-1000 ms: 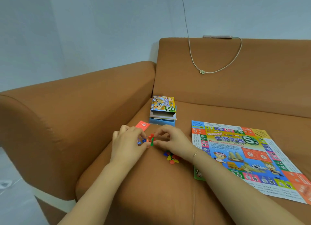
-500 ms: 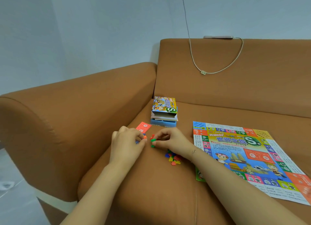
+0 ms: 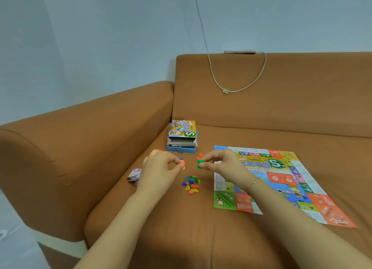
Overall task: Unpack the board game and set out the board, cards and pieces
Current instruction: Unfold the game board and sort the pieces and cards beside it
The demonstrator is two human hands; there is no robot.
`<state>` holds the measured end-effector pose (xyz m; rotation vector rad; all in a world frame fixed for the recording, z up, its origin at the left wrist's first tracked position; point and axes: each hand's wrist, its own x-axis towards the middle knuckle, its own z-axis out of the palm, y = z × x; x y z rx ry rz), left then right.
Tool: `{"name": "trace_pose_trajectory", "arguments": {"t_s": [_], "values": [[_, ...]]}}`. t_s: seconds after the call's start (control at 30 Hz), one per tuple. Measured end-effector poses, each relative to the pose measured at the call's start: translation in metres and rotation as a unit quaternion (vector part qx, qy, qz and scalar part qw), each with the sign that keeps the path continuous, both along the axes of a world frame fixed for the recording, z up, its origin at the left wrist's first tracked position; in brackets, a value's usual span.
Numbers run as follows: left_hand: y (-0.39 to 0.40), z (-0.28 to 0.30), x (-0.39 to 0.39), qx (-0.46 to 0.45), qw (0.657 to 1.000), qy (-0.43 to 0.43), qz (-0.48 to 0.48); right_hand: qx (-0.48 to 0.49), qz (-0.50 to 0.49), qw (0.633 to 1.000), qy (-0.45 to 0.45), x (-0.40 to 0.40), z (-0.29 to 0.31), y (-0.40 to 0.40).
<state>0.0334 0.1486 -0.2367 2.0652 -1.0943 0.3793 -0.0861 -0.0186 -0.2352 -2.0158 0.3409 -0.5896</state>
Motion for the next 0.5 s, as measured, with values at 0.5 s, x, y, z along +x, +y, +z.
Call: {"name": "trace_pose_trajectory", "arguments": {"t_s": [0.5], "values": [[-0.128,-0.005,-0.17,0.024,0.978,0.071,-0.194,-0.055,-0.174,0.98,0.077,-0.238,0.007,-0.1]]}}
